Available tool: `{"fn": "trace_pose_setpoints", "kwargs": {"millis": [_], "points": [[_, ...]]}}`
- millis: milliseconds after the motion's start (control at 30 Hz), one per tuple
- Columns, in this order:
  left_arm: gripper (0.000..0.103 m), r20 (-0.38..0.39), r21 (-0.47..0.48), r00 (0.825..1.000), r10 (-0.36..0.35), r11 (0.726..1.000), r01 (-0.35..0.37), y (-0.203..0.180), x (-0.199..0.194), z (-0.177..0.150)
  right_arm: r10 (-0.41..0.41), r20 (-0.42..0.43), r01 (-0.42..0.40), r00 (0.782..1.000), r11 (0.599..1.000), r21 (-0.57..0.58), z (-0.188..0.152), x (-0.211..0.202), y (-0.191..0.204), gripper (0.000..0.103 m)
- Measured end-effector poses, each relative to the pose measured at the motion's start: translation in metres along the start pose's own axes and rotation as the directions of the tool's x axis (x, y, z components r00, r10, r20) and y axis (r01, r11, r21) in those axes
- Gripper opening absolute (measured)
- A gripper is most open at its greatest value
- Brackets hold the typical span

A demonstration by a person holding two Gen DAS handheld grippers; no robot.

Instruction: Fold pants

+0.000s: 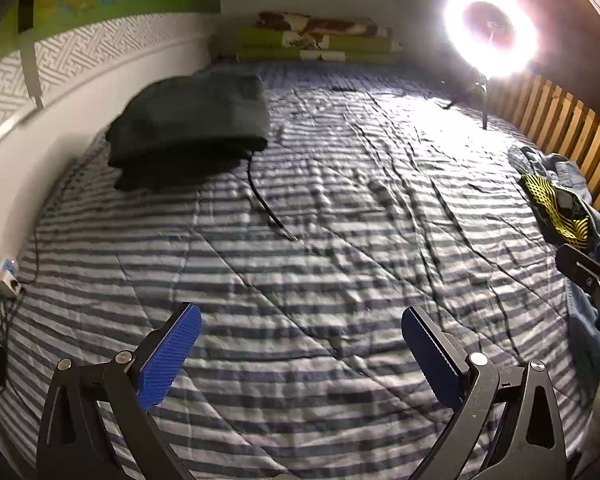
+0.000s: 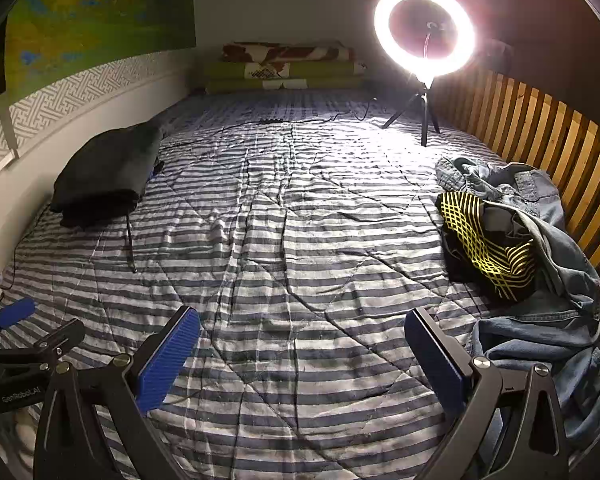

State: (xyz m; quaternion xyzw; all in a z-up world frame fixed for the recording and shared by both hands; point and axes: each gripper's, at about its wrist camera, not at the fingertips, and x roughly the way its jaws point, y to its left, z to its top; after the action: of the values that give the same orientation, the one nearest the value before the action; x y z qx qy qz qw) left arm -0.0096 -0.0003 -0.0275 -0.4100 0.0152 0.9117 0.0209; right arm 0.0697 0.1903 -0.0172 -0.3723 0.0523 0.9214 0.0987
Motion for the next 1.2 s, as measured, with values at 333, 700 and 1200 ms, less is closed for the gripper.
{"fn": "trace_pose_setpoints", "kwargs": {"millis": [333, 700, 1200], "points": [[0.102, 0.037, -0.063, 0.999, -0.031, 0.997, 0.033, 0.008, -0.001, 0.006, 0.018, -0.006, -0.018, 1.000, 1.000, 0.014, 0.000, 0.001, 0.001, 0.101], [0.102, 0.068, 0.019, 0.997, -0.027, 0.999, 0.026, -0.008, -0.007, 0.005, 0.005, -0.005, -0.005, 1.000, 1.000, 0.013, 0.000, 0.005, 0.001, 0.101], [0.102, -0.030, 0.004, 0.999, -0.028, 1.000, 0.028, 0.002, 0.024, -0.001, 0.020, -0.047, -0.020, 0.999, 1.000, 0.001, -0.003, 0.021, 0.007, 0.101]]}}
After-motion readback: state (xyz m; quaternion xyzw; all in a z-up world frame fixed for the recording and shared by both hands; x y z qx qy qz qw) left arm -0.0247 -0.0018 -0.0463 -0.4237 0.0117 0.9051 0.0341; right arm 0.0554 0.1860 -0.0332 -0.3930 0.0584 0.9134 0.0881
